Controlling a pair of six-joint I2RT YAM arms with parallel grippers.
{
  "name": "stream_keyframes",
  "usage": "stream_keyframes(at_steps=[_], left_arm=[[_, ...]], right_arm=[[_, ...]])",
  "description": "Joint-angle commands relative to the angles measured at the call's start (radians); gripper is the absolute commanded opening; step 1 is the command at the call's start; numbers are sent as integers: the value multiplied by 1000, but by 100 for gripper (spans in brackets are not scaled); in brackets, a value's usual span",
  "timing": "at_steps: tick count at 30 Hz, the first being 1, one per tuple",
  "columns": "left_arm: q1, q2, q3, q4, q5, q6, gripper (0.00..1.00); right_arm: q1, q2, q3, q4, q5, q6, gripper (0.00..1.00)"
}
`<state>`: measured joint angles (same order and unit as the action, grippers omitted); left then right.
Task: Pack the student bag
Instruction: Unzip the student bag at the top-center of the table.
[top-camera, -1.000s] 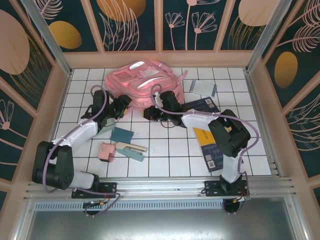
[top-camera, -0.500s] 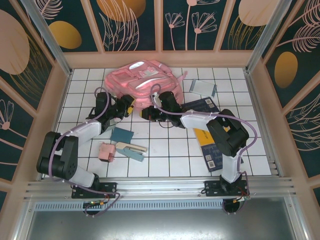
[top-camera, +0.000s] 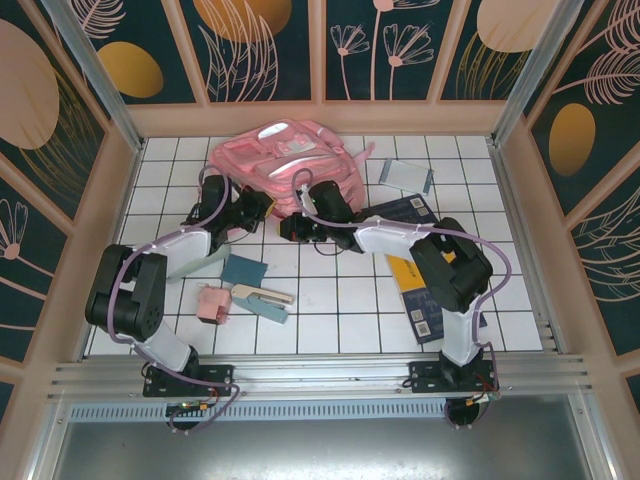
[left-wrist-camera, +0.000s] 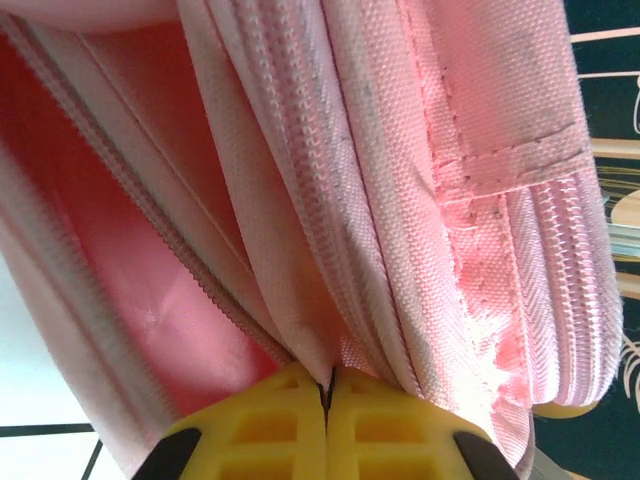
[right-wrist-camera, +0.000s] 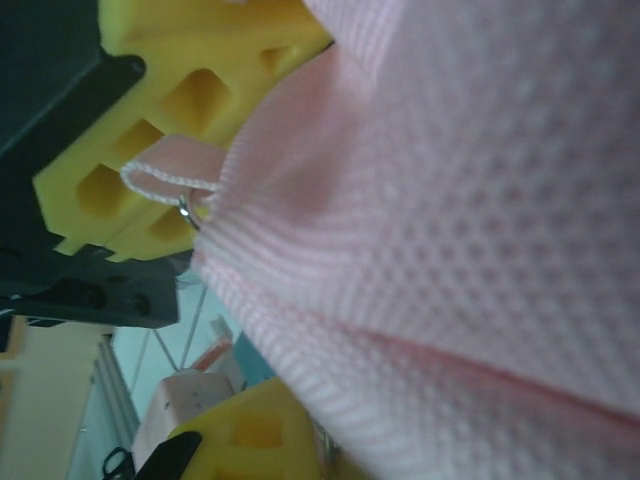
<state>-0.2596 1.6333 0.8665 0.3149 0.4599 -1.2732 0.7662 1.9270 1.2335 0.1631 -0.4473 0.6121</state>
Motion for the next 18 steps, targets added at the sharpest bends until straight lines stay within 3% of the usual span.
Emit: stream_keyframes(at_steps=[1,10,18], left_arm=[[-11,1,54,-80,-55,101,0],[-7,3,101,-242,-177,235,0],[8,3,126,-267,-189,250,0]], right_arm=[[9,3,92,-147,77,-118,0],[4,-14,158,-429,143,-239,0],[-24,-81,95,-482,97,-282,0]])
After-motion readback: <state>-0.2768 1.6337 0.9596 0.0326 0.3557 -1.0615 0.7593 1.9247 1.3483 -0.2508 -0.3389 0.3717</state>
